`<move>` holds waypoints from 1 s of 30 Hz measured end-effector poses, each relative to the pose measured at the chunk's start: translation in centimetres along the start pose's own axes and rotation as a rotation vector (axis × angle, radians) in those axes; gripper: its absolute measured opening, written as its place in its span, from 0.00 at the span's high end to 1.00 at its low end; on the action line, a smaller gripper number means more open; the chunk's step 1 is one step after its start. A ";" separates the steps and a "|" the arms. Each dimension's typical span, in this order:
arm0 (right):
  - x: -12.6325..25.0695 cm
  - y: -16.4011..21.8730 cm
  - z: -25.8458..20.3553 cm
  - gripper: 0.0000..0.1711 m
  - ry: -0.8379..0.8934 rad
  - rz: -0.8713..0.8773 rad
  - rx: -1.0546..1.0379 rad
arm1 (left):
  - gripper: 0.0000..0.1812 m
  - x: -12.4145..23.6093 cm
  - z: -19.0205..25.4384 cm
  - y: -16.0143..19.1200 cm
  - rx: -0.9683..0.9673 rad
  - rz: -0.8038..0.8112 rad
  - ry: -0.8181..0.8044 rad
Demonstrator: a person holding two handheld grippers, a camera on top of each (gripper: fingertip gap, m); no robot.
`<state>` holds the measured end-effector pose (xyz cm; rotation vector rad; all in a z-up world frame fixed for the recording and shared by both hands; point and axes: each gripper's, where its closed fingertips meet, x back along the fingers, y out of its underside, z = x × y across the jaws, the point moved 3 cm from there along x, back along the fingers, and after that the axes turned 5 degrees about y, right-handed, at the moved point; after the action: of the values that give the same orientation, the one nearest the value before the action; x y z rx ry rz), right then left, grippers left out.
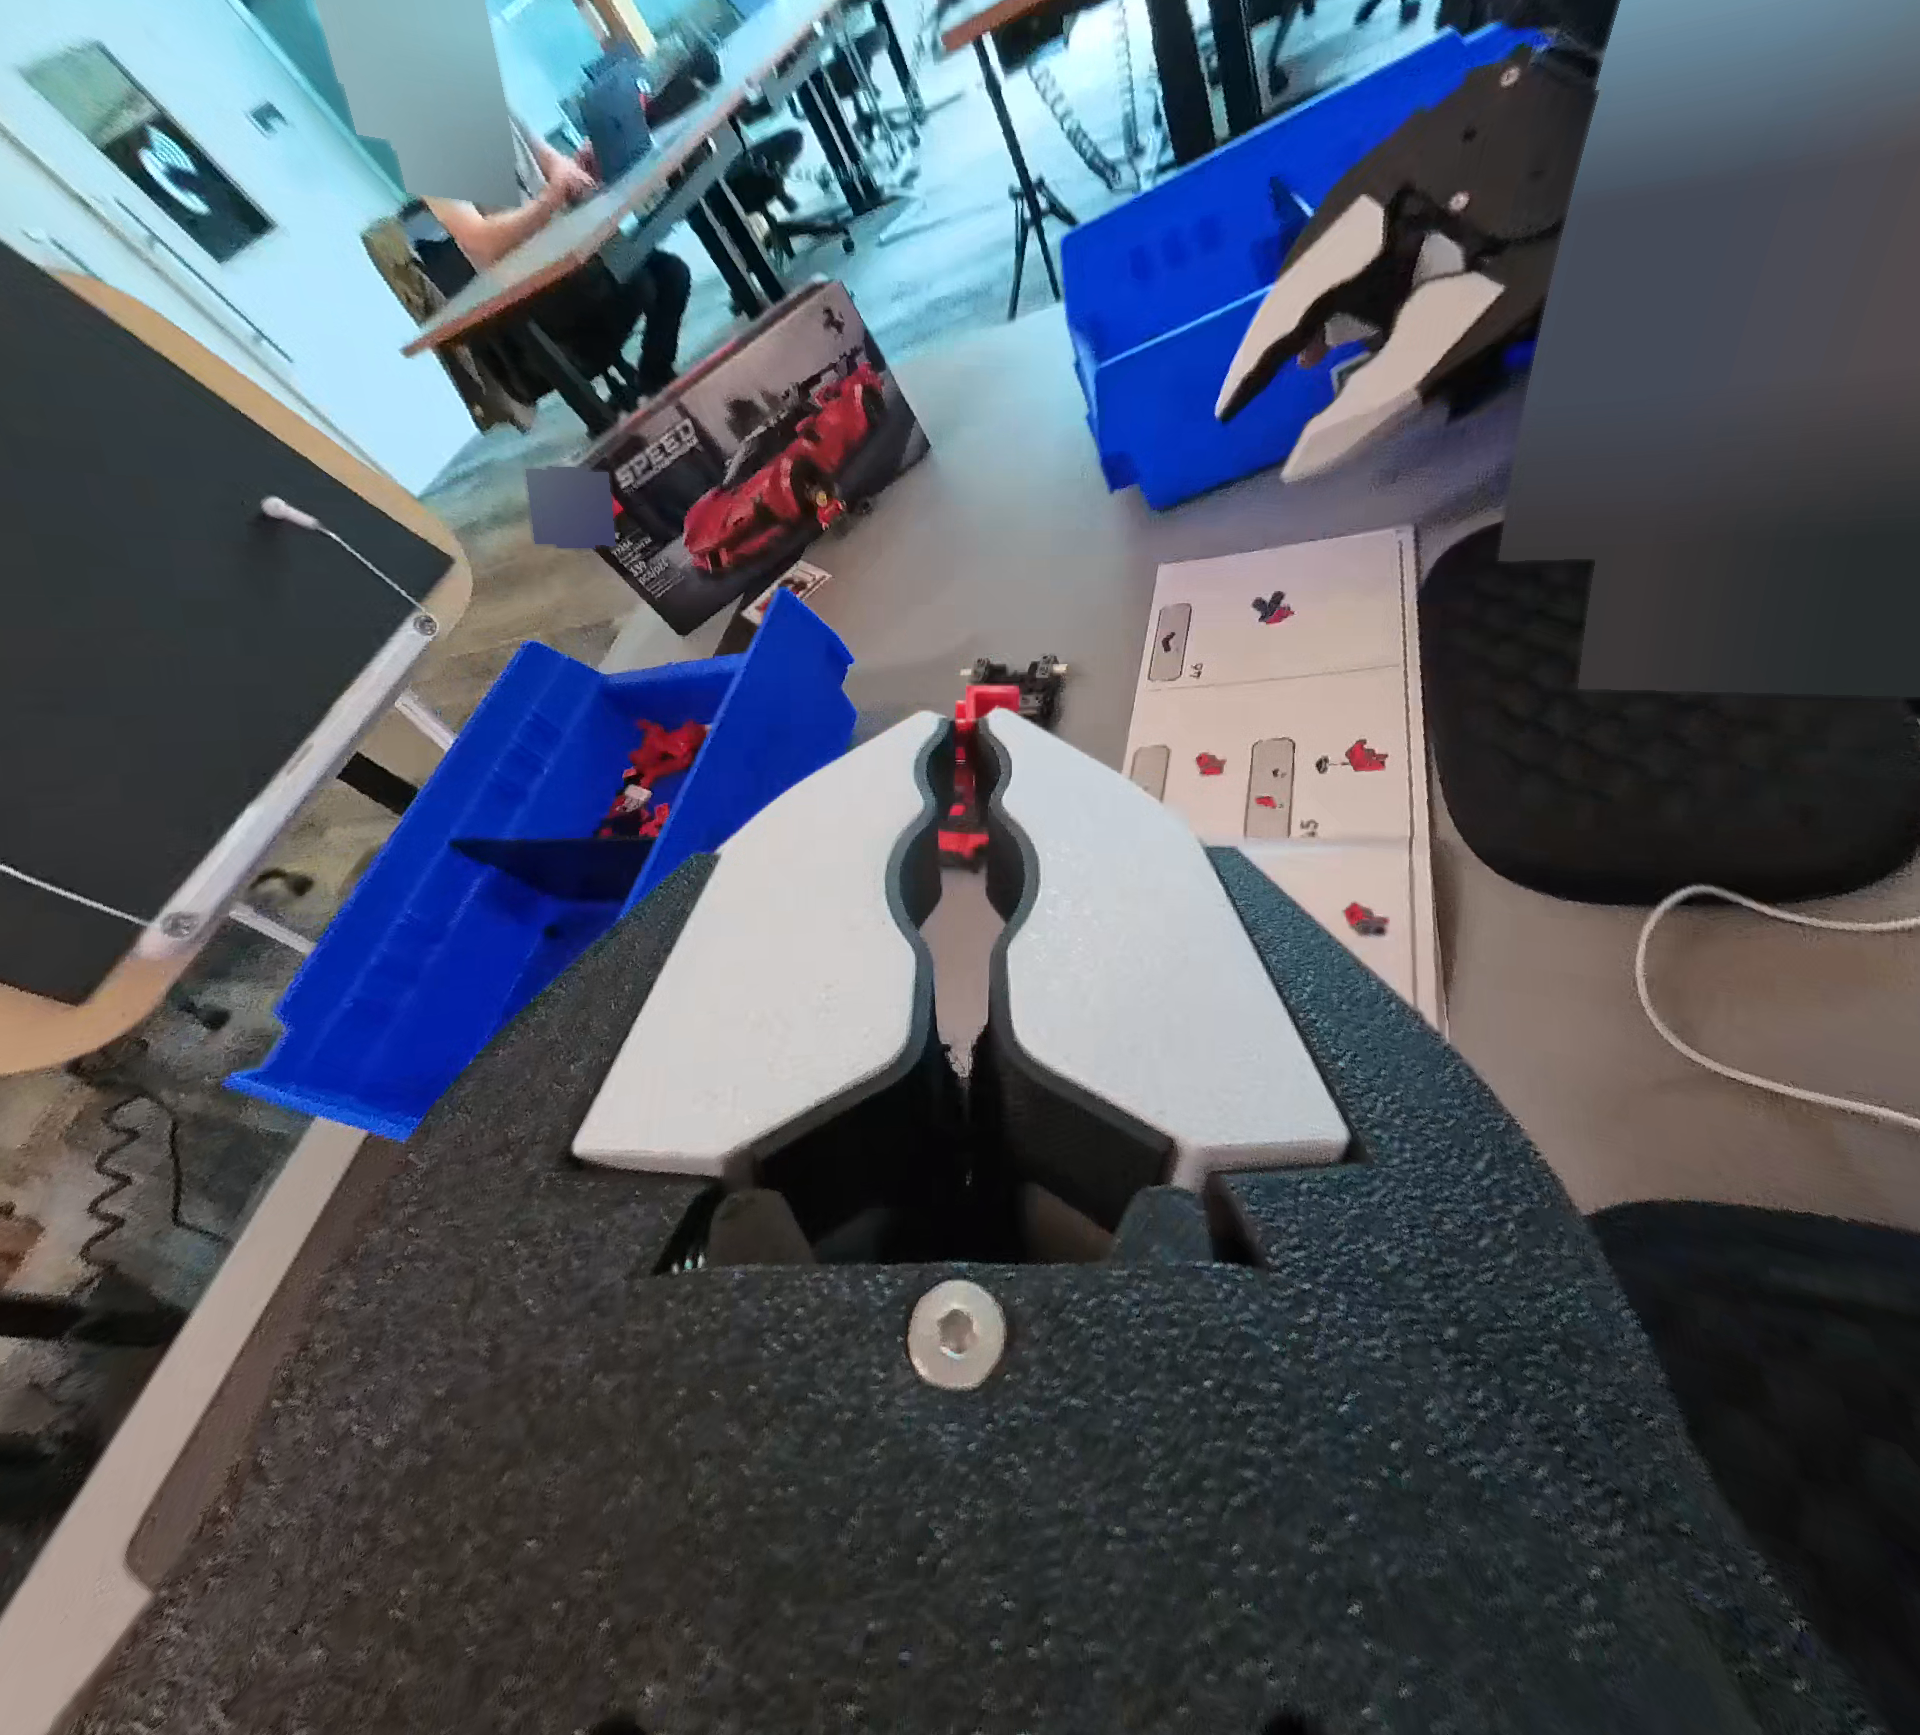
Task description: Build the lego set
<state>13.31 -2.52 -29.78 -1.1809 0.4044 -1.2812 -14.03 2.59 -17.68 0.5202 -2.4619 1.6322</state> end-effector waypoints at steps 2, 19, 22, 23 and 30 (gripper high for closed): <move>-0.1 1.6 1.9 0.78 0.039 -0.040 -0.020 | 0.99 -0.1 -0.1 -0.7 0.003 -0.032 0.057; -8.5 -10.6 -12.2 0.89 -0.703 0.152 -0.507 | 0.99 -7.6 2.7 8.1 0.436 0.046 0.354; -7.9 -12.0 -11.6 0.89 -0.638 0.366 -0.443 | 0.99 -6.5 2.8 5.8 0.526 0.305 0.396; -7.5 -12.4 -11.2 0.89 -0.610 0.434 -0.433 | 0.99 -5.8 3.2 4.7 0.577 0.418 0.443; -4.0 -13.8 -12.3 0.89 -0.677 0.698 -0.335 | 0.99 -0.1 3.7 1.2 0.900 1.216 0.784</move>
<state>-4.91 -2.34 -24.59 -1.4906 0.4716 -0.1830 -14.14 -0.33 -20.17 -1.5557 -1.2546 2.5008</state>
